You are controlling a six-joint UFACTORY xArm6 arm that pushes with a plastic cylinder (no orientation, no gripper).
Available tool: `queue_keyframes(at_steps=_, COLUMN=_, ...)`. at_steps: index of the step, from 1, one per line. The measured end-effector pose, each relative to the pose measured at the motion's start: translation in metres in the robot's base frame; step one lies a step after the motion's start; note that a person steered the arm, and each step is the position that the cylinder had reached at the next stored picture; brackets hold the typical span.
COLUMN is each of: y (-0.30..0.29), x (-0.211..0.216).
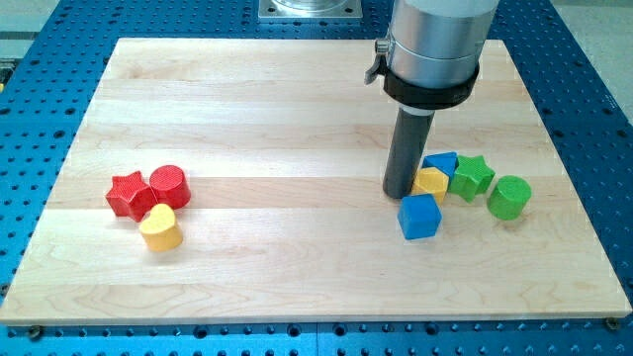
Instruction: Touch the right side of green star
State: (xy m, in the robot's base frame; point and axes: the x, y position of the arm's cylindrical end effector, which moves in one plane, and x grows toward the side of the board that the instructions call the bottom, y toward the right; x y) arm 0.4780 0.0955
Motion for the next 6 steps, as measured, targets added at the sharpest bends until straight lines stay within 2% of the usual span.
queue_keyframes(at_steps=2, y=-0.034, x=0.004)
queue_keyframes(at_steps=3, y=-0.035, x=-0.037)
queue_keyframes(at_steps=4, y=0.044, x=-0.055)
queue_keyframes(at_steps=5, y=0.136, x=-0.053)
queue_keyframes(at_steps=6, y=0.151, x=-0.015)
